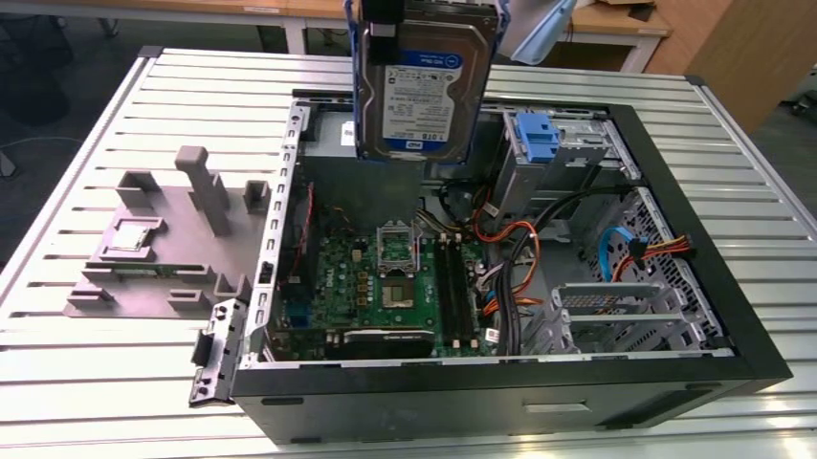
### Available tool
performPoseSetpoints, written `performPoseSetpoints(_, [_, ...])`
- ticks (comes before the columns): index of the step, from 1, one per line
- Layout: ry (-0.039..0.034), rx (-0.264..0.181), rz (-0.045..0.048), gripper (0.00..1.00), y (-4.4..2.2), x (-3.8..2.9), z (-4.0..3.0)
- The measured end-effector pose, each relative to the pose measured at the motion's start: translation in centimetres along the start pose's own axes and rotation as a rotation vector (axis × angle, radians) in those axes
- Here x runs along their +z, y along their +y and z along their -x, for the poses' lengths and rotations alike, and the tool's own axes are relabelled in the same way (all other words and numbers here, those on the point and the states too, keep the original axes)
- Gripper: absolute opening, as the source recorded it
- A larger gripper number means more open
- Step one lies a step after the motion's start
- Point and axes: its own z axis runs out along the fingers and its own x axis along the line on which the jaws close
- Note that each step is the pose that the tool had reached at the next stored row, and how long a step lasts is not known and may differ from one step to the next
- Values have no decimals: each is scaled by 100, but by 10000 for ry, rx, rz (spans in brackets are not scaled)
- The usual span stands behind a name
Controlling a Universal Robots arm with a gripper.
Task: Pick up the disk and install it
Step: 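Insert the disk into the insertion slot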
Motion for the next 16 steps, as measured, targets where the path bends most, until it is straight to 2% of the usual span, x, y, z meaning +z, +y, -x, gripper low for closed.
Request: performPoseSetpoints(16, [3,-3,0,37,-10,3,-156])
